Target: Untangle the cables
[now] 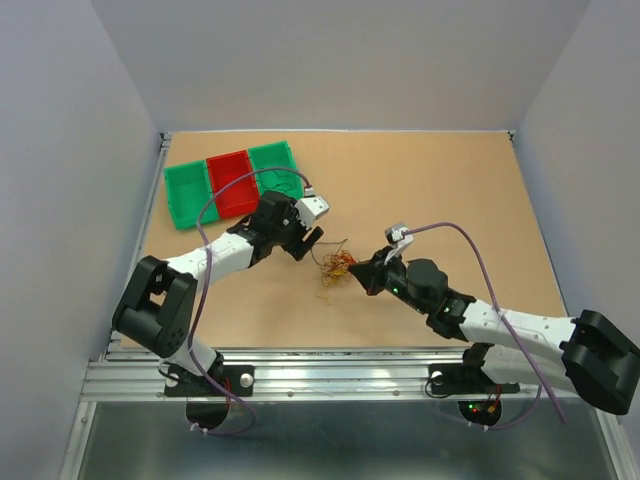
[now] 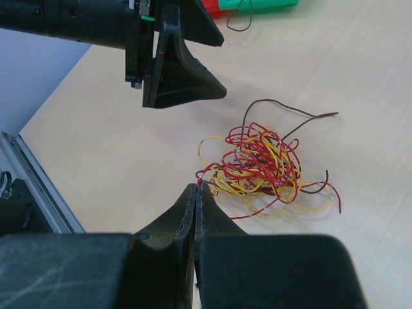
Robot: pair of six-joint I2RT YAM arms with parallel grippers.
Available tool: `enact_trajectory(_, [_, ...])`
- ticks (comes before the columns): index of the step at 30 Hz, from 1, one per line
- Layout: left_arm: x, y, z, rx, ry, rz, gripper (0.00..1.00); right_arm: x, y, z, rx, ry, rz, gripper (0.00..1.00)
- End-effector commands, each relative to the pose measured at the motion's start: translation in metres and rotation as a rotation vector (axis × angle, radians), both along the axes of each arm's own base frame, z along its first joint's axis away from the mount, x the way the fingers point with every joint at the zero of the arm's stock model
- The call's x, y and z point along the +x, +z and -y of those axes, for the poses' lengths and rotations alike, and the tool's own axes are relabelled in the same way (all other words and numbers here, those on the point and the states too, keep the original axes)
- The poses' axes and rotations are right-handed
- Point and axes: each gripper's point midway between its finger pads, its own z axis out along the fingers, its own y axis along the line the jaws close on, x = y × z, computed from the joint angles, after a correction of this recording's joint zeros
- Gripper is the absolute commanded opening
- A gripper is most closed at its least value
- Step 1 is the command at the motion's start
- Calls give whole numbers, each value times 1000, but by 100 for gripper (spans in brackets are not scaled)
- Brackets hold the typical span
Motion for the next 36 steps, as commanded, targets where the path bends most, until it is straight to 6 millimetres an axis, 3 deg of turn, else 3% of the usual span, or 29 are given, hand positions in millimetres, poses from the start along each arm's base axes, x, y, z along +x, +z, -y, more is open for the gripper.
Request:
enact_trajectory(1, [23,51,16,-101,15,110,79,-1,16,4,17,-23,10,1])
enact_trajectory(6, [8,115,43,-255,-153,223,83,3,24,21,7,-110,-20,1])
enact_trajectory(8, [-6,138,63,-320,-290,236,85,4,25,32,-12,-155,-30,0])
enact_trajectory(11, [-11,151,89,-329,-399,269,85,3,26,40,-13,-181,-39,1])
enact_trajectory(13, [-5,138,101,-291,-439,290,79,0,29,43,-15,-179,-42,1])
enact_trajectory(14, [5,143,107,-297,-436,327,79,-1,34,43,-5,-178,-41,1])
enact_trajectory(15, [14,121,114,-282,-433,288,78,-4,36,44,-5,-166,-44,0])
enact_trajectory(17, [30,116,126,-282,-432,277,78,-7,40,43,2,-151,-43,1])
enact_trajectory(18, [36,84,133,-260,-433,212,84,-9,41,43,8,-145,-44,1])
enact_trajectory(19, [39,72,137,-248,-439,190,92,-11,43,43,16,-132,-43,1])
enact_trajectory(20, [38,61,142,-230,-450,169,91,-12,44,43,20,-128,-45,1])
enact_trajectory(21, [38,38,143,-201,-444,135,92,-13,43,43,22,-125,-46,1])
enact_trajectory(24, [45,4,133,-120,-361,128,92,-15,38,46,17,-132,-63,0])
enact_trajectory(26, [38,-5,131,-106,-379,105,92,-16,41,51,31,-151,-65,1])
enact_trajectory(29, [18,10,130,-141,-442,109,92,-21,45,62,60,-173,-65,1])
enact_trajectory(31, [8,7,128,-145,-472,100,92,-25,43,67,71,-180,-75,0])
enact_trajectory(34, [8,-1,129,-120,-473,92,92,-31,52,75,120,-180,-59,1])
enact_trajectory(36, [13,-4,134,-88,-442,89,84,-34,49,78,120,-182,-75,0])
